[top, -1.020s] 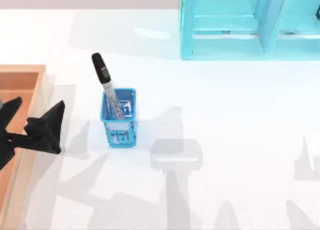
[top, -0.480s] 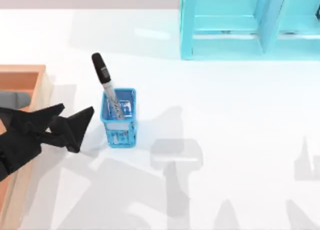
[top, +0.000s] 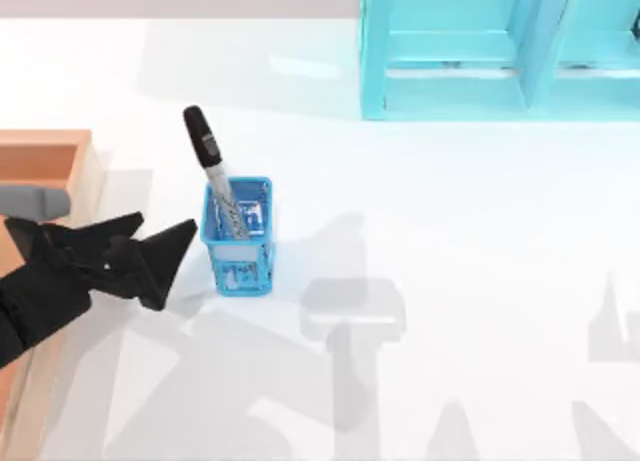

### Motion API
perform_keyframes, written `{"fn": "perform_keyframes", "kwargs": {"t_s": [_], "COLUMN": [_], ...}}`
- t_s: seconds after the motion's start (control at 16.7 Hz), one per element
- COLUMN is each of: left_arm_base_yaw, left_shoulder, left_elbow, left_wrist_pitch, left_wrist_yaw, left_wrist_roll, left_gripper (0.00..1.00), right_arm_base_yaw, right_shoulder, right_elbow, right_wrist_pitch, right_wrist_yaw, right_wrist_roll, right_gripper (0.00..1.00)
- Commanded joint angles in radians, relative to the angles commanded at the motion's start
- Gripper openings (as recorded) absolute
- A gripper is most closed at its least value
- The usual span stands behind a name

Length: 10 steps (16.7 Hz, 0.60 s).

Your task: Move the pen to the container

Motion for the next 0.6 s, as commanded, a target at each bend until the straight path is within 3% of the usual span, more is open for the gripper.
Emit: {"fn": "perform_keyframes", "kwargs": {"t_s": [0.24,0.6], "left_arm_base_yaw": [-0.025,-0.137], "left_shoulder": [-0.001,0.144], "left_elbow": [0.022,0.180], "left_wrist_pitch": [-0.006,-0.013], "left_wrist_yaw": [-0.023,-0.130], "left_wrist_roll": [-0.007,-0.040], "left_gripper": [1.00,1.00], "right_arm_base_yaw": [0.000,0.000], "right_shoulder": [0.000,0.000], "right_elbow": [0.000,0.000], "right_wrist_pitch": [0.000,0.000], "right_wrist_yaw": [0.000,0.000], "right_wrist_roll": [0.000,0.000], "right_gripper": [1.00,1.00]}}
